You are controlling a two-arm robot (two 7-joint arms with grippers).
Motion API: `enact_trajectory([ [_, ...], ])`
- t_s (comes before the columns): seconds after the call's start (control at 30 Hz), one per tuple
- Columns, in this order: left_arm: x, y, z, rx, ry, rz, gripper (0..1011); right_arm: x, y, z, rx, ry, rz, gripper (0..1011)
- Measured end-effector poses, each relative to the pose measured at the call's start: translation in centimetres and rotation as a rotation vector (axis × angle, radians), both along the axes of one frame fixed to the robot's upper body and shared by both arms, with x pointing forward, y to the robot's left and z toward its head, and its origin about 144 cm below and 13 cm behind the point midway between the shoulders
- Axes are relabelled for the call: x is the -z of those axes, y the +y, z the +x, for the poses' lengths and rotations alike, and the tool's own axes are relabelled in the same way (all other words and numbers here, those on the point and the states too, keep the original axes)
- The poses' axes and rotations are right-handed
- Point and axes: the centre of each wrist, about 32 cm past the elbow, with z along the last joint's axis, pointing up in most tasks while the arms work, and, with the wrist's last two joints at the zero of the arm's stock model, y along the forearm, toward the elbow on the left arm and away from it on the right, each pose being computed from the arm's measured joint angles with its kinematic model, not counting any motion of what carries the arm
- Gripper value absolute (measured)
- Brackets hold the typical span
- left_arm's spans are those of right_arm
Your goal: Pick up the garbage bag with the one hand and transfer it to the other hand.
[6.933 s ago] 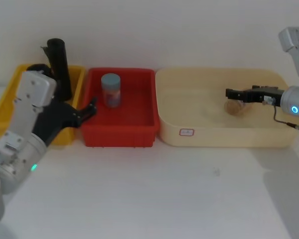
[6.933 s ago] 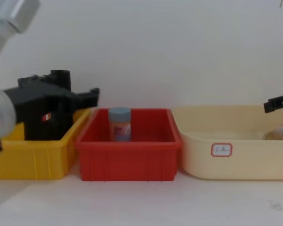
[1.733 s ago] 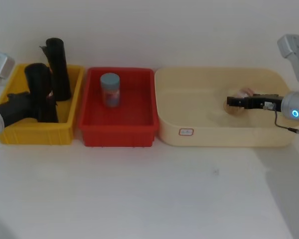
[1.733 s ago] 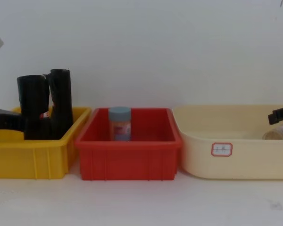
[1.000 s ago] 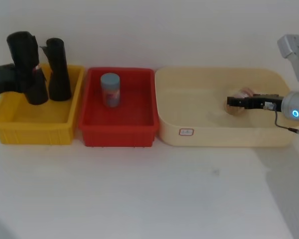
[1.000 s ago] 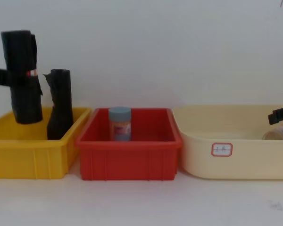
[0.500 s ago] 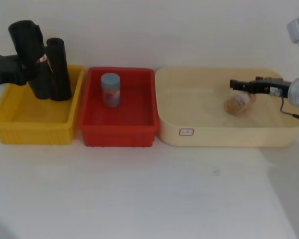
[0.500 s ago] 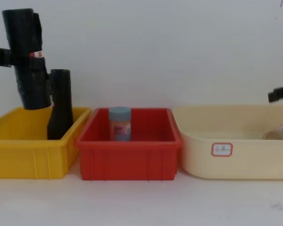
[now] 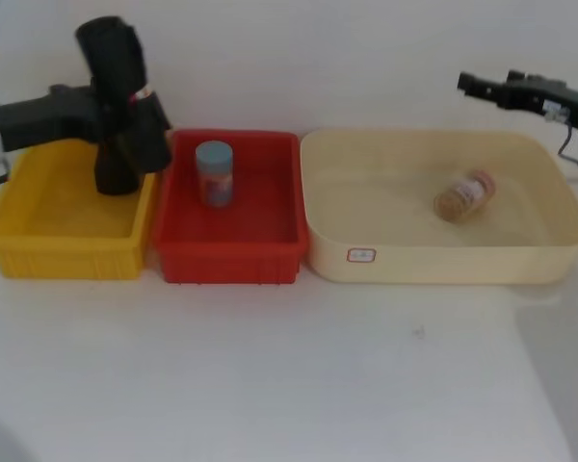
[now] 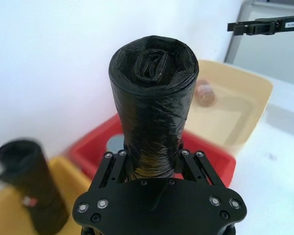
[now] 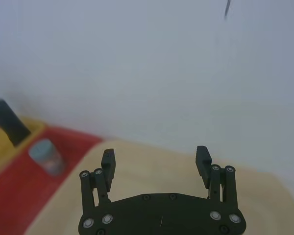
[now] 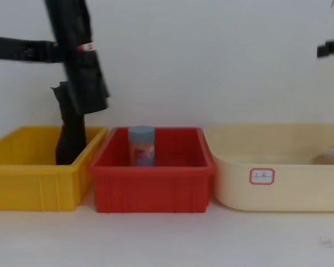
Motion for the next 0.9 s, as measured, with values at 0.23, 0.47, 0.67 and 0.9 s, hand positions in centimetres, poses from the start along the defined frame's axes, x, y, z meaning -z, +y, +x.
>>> enact_trajectory([
  [0.23, -0.4, -3.3, 2.9, 0.064, -0.015, -0.025, 411, -1.7, -0.2, 0.1, -0.010, -0.102, 0.068, 1001],
  [0.47, -0.8, -5.9, 4.7, 0.129, -0.024, -0.023, 411, -2.2, -0.1, 0.1, -0.034, -0.158, 0.091, 1001],
  [0.67, -1.1, -7.9, 5.6, 0.179, -0.026, -0.013, 411, -1.8, 0.2, -0.1, -0.088, -0.166, 0.075, 1001],
  [0.9, -1.4, -9.3, 6.0, 0.232, -0.028, 0.004, 411, -1.1, 0.5, -0.2, -0.160, -0.169, 0.048, 1000],
])
